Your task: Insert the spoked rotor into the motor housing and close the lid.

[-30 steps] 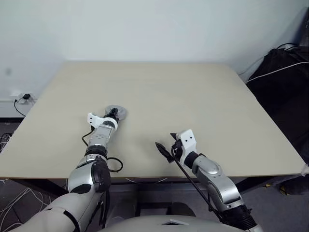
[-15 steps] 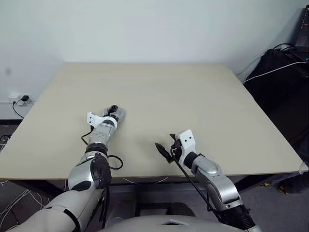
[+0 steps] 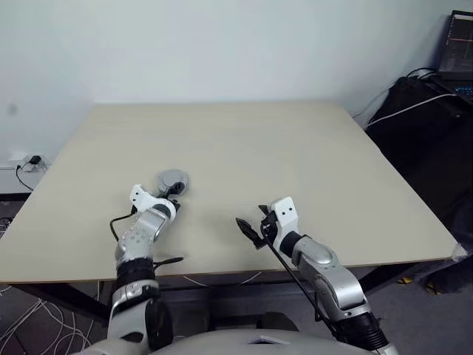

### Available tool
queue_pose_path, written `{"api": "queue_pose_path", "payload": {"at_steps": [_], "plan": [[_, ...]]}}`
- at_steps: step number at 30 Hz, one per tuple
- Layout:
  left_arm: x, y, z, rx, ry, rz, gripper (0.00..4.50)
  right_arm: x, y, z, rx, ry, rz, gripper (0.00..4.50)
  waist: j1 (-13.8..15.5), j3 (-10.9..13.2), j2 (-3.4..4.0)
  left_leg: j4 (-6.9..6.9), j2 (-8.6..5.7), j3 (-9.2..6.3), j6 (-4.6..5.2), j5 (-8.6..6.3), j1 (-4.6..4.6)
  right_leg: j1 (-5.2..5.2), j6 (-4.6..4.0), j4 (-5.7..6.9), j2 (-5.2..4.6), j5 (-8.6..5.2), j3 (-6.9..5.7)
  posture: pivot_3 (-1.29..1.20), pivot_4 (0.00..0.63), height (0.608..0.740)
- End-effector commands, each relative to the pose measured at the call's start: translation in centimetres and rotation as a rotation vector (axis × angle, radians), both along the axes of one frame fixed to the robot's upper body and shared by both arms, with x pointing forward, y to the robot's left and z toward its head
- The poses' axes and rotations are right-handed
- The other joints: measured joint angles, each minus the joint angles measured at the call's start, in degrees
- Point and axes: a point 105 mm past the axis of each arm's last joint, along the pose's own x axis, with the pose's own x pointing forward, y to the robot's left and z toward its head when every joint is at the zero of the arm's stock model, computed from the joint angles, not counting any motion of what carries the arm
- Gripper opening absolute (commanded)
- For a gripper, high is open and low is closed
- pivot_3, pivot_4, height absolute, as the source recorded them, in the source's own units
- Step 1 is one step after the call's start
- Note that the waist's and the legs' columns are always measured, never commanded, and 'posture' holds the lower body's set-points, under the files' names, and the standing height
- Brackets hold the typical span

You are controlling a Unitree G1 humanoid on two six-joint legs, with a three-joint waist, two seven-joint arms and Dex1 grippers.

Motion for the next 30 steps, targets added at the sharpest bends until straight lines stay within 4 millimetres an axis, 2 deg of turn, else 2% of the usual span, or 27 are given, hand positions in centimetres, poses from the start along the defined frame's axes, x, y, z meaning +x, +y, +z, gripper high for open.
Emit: {"api": "queue_pose_path", "payload": {"at_steps": [1,7,12,17,18,23,30], "plan": [[-3.3,-1.6,-1.6,0.016,0.112,-0.133,4.47,0.6,0.0,1.9,0.047,-0.043,-0.005,4.50,-0.06,-0.09,0.06,0.00,0.00,0.00,0.00,0.00,0.01,0.01,-0.02,-0.01,-0.01,-0.01,-0.01,0.00,0.000,0.740],[-6.0,-1.0,-1.0,0.099,0.106,-0.183,4.47,0.3,0.0,1.9,0.054,-0.030,-0.009,4.50,-0.08,-0.18,0.21,-0.01,0.00,-0.02,0.00,-0.01,0.04,0.05,-0.07,-0.03,-0.07,-0.06,0.02,0.00,0.000,0.740],[-6.5,-1.1,1.1,0.399,-0.090,-0.295,4.47,0.2,-0.4,2.1,0.050,-0.058,-0.052,4.50,-0.21,-0.15,0.24,-0.13,0.00,-0.02,-0.02,-0.01,0.02,0.00,-0.18,-0.10,-0.08,-0.13,0.10,0.00,0.000,0.740],[-7.4,-0.9,2.3,0.851,-0.304,-0.339,4.47,0.8,-2.3,1.8,-0.020,-0.127,-0.201,4.50,0.12,0.06,0.33,-0.42,0.00,-0.02,-0.08,0.01,-0.14,-0.25,-0.28,-0.17,-0.16,-0.18,0.12,0.00,0.000,0.740],[-7.6,-1.0,2.5,0.898,-0.337,-0.332,4.47,0.7,-2.6,1.7,-0.024,-0.131,-0.221,4.50,0.38,0.18,0.37,-0.43,-0.01,-0.02,-0.09,0.01,-0.18,-0.30,-0.28,-0.16,-0.18,-0.18,0.11,0.00,0.000,0.740],[-8.8,-1.9,3.0,1.048,-0.464,-0.296,4.47,0.3,-3.8,1.3,-0.086,-0.182,-0.278,4.50,1.46,0.41,0.47,-0.50,-0.01,0.00,-0.09,0.01,-0.34,-0.45,-0.28,-0.19,-0.24,-0.20,0.10,0.00,0.000,0.740],[-9.9,-2.6,3.8,1.077,-0.558,-0.185,4.47,-0.7,-5.1,1.9,-0.133,-0.315,-0.336,4.50,1.54,0.77,0.35,-0.56,-0.01,0.00,-0.09,0.01,-0.40,-0.53,0.05,-0.18,-0.25,-0.45,0.06,0.00,0.000,0.740]]}}
